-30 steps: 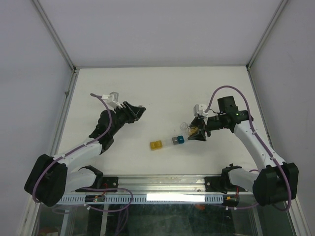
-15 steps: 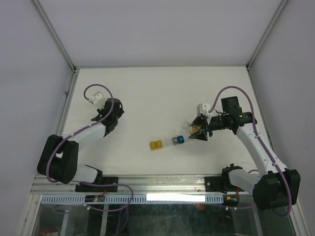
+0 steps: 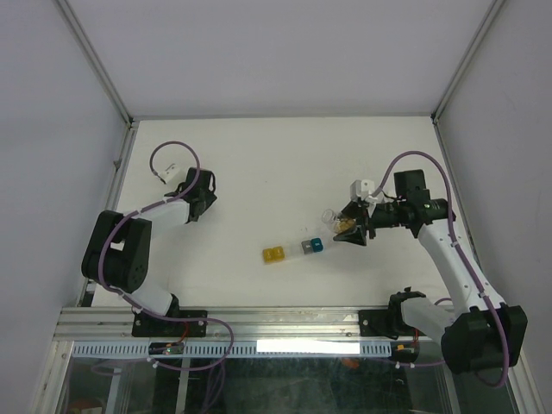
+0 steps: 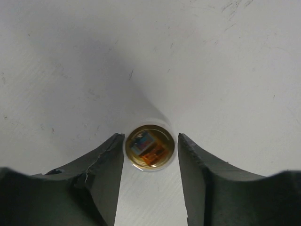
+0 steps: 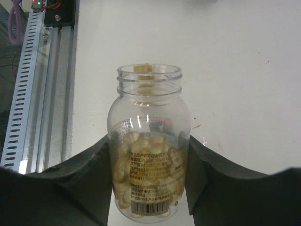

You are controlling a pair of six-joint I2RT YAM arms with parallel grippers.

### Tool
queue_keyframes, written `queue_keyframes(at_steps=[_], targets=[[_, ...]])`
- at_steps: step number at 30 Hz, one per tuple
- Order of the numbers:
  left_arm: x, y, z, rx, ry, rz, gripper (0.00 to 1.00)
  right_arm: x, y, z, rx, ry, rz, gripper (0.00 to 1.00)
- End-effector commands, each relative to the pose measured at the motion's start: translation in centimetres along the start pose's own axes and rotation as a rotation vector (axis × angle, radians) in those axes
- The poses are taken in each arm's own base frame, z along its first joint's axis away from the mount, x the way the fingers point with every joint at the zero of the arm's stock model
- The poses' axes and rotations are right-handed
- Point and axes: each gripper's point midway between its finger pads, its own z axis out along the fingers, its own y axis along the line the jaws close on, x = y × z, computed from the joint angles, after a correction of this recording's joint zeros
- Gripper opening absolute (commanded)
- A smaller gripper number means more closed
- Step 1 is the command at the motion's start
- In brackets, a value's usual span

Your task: Sort the pills into containers

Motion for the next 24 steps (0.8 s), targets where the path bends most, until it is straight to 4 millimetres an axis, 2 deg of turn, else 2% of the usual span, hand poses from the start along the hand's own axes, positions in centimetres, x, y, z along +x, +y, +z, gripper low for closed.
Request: queue_keyframes(at_steps=[1, 4, 7, 9, 11, 12, 14, 16, 17, 18, 20, 21, 22, 24], targets=[[-1.2, -1.6, -0.9, 0.045, 0.011, -0.054, 0.56, -2.6, -0.2, -0.5, 0.007, -0.075, -0.061, 0.0], [-1.6, -2.0, -1.9, 0.078, 0.016, -0.068, 0.64, -3.0, -0.3, -0.7, 0.015, -0.084, -0.059, 0.0], [-2.1, -2.7, -3.5, 0.139, 0.023, -0.09, 0.67, -4.2, -0.2, -1.2, 0.024, -0.116, -0.061, 0.0], [-2.8, -3.9, -5.6, 0.226, 0.031, -0.111, 0.68, -5.6, -0.2, -1.5, 0.034, -0.153, -0.057, 0.0], [-3.1, -5.5, -7.8, 0.339, 0.055, -0.101, 0.68, -8.0, -0.6, -2.2, 0.06, -0.197, -0.057, 0.0], [-3.1, -6.7, -9.3, 0.419, 0.069, -0.094, 0.69, -9.3, -1.3, -2.7, 0.099, -0.218, -0.041, 0.0], [-3.2, -9.2, -12.9, 0.623, 0.067, -0.019, 0.72, -12.9, -4.7, -4.6, 0.306, -0.288, -0.023, 0.0], [-3.1, -11.6, -17.4, 0.857, 0.053, 0.045, 0.8, -16.5, -8.7, -8.2, 0.596, -0.442, 0.063, 0.0], [-2.5, -12.7, -20.1, 1.002, 0.054, 0.096, 0.84, -18.2, -8.7, -8.9, 0.603, -0.506, 0.063, 0.0], [-2.2, -13.3, -22.4, 1.115, 0.043, 0.129, 0.9, -19.8, -7.2, -8.2, 0.492, -0.536, 0.062, 0.0], [-1.8, -14.1, -26.6, 1.315, 0.011, 0.185, 0.97, -22.2, -0.4, -5.3, 0.089, -0.544, 0.066, 0.0], [-1.5, -14.2, -28.3, 1.391, 0.002, 0.21, 0.99, -23.0, 1.5, -5.2, 0.03, -0.557, 0.009, 0.0], [-1.2, -14.3, -29.6, 1.456, -0.004, 0.229, 0.99, -23.3, 0.8, -5.8, 0.119, -0.573, -0.025, 0.0], [-0.7, -14.1, -31.2, 1.54, 0.001, 0.24, 0.99, -24.5, -5.1, -9.6, 0.53, -0.621, 0.036, 0.0]])
